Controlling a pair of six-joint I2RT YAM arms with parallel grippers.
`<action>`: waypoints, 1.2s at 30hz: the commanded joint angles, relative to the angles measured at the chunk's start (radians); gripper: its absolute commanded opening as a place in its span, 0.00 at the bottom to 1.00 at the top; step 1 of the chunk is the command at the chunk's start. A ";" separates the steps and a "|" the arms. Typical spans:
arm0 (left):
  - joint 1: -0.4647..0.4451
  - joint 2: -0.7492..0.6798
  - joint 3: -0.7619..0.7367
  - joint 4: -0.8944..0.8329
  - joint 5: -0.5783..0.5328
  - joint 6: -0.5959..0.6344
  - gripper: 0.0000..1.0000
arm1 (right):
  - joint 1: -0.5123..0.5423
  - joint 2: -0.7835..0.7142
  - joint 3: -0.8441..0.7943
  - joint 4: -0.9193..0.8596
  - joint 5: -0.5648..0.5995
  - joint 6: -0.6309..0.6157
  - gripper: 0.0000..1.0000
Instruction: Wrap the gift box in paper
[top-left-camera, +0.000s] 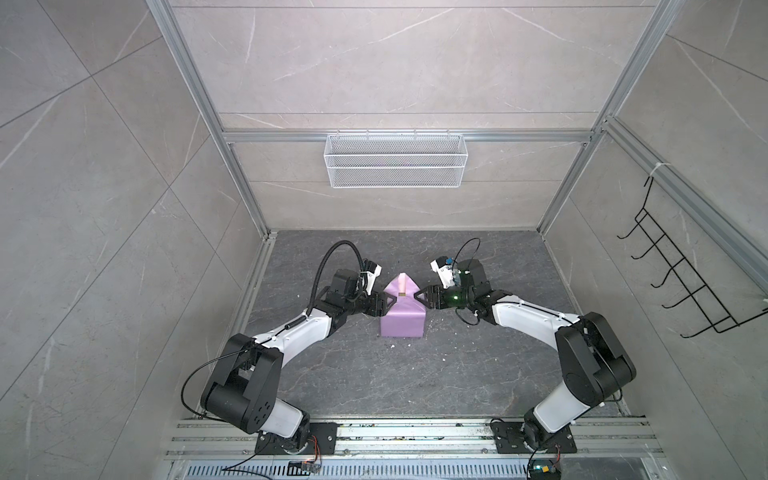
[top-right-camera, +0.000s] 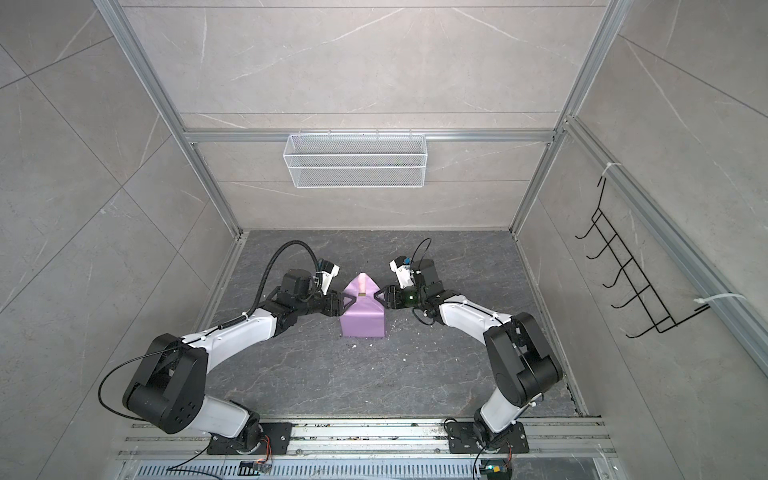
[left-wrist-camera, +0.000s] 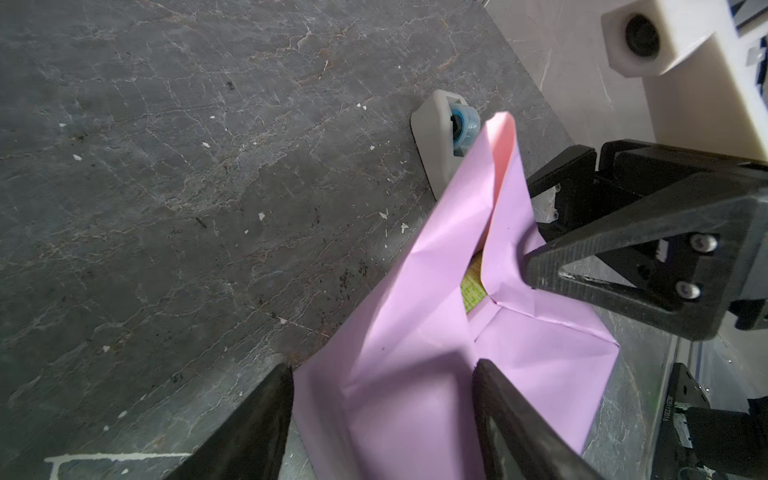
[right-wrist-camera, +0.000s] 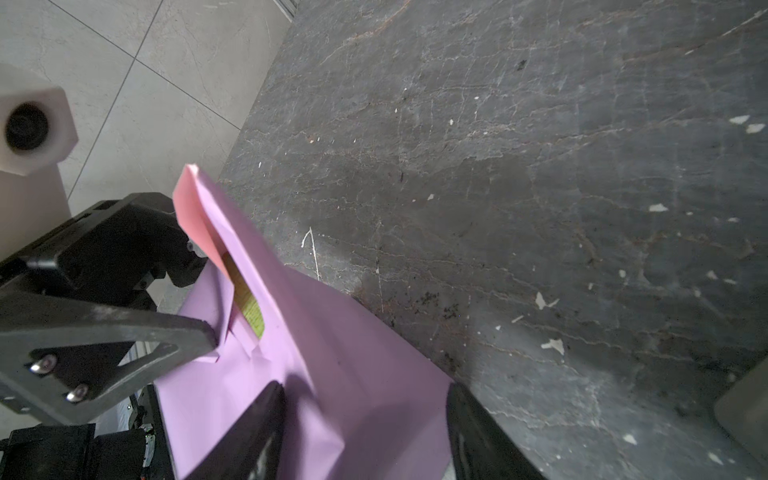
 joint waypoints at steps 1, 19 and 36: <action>-0.037 0.018 -0.011 -0.002 -0.060 -0.010 0.70 | 0.006 0.028 0.039 -0.069 0.026 -0.057 0.63; -0.222 -0.062 -0.062 0.077 -0.236 -0.223 0.74 | -0.026 0.007 0.192 -0.354 -0.024 -0.256 0.63; 0.014 -0.162 0.031 0.001 -0.023 0.009 0.88 | -0.107 -0.158 0.004 -0.200 -0.148 -0.060 0.67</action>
